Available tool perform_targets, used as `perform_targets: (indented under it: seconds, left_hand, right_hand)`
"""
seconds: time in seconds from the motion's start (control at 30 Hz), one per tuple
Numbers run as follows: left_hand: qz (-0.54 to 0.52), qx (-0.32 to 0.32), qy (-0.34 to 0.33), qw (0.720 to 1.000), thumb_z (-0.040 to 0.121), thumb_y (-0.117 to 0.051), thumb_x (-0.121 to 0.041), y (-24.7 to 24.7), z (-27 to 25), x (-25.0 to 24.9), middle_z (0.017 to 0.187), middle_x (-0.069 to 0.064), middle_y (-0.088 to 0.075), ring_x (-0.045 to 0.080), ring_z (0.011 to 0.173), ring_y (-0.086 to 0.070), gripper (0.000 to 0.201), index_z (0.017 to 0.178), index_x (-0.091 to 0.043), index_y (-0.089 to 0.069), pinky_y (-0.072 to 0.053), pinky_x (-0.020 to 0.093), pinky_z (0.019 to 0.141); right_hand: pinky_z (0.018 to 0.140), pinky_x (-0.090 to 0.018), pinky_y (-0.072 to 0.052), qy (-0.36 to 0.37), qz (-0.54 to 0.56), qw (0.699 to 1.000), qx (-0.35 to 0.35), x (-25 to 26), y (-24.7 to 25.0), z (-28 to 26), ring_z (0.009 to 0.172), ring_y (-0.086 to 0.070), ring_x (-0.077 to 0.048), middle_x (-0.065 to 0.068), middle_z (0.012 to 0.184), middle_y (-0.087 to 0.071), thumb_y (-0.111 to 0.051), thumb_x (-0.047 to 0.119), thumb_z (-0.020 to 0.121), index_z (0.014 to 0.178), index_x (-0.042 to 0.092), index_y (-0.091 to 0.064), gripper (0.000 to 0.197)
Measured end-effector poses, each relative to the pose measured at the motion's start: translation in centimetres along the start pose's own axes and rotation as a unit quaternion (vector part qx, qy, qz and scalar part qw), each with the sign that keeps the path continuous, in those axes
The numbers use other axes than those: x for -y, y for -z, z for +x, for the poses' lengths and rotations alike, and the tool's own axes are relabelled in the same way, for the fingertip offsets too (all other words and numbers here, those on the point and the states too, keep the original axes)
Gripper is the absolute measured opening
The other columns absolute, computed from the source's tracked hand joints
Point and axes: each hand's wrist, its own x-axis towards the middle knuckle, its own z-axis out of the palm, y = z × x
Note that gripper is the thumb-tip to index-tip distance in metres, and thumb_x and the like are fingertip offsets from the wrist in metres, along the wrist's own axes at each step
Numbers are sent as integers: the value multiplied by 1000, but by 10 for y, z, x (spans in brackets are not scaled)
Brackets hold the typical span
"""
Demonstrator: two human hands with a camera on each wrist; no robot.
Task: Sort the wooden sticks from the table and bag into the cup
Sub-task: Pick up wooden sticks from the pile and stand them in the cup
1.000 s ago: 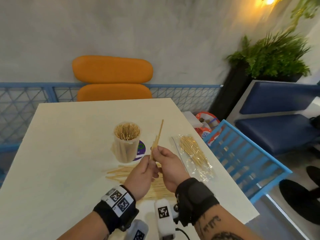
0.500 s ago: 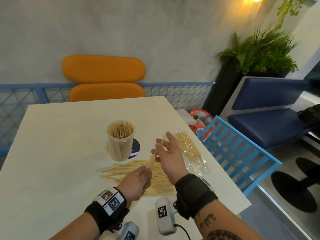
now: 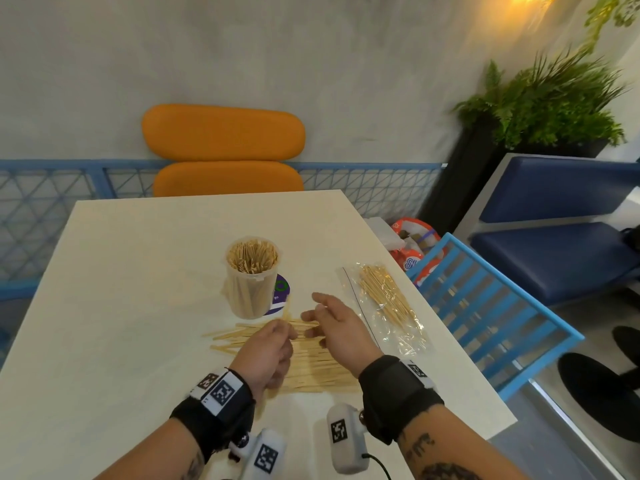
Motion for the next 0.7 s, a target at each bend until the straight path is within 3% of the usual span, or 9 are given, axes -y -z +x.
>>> perform_targets:
  seconds: [0.1, 0.2, 0.27, 0.33, 0.4, 0.7]
  left_hand:
    - [-35, -38, 29, 998, 104, -37, -31, 13, 4, 1, 59, -3, -27, 11, 46, -17, 26, 82, -19, -46, -11, 22, 46]
    - [-33, -49, 30, 998, 106, -35, -38, 20, 5, 6, 58, -2, -26, 12, 45, -18, 34, 79, -20, -41, -13, 20, 43]
    - [-27, -56, 26, 998, 107, -34, -39, 22, 6, 10, 58, -1, -26, 13, 45, -21, 36, 78, -19, -39, -16, 20, 42]
    - [-26, -59, 21, 998, 107, -34, -39, 23, 9, 14, 58, 0, -27, 14, 45, -24, 37, 77, -18, -38, -18, 20, 43]
    - [-23, -68, 14, 997, 108, -33, -37, 25, 12, 16, 57, 1, -28, 14, 44, -25, 37, 78, -16, -39, -19, 20, 43]
    - [-17, -97, 1, 995, 107, -36, -37, 35, 16, 18, 56, 1, -33, 14, 43, -27, 35, 80, -16, -42, -22, 21, 42]
  right_hand:
    - [92, -20, -45, 9, -179, 983, -44, -14, 9, 21, 112, -62, -13, 4, 124, -66, -48, 23, 102, 131, 22, -60, 32]
    - [101, -31, -45, -2, -337, 942, 3, -26, 9, 40, 120, -54, -20, -2, 130, -61, -53, 26, 99, 134, 22, -60, 36]
    - [100, -38, -46, 2, -436, 899, 41, -29, 3, 49, 121, -49, -25, -5, 126, -56, -53, 29, 97, 133, 24, -60, 37]
    - [95, -38, -47, 14, -508, 859, 59, -33, -4, 55, 116, -50, -27, -5, 119, -55, -53, 28, 97, 125, 26, -64, 31]
    - [92, -37, -45, 29, -546, 835, 59, -39, -8, 59, 114, -51, -26, -3, 117, -56, -52, 24, 95, 120, 28, -66, 29]
    - [90, -37, -43, 63, -571, 817, 59, -49, -11, 60, 107, -52, -24, -2, 111, -57, -49, 17, 92, 114, 21, -61, 25]
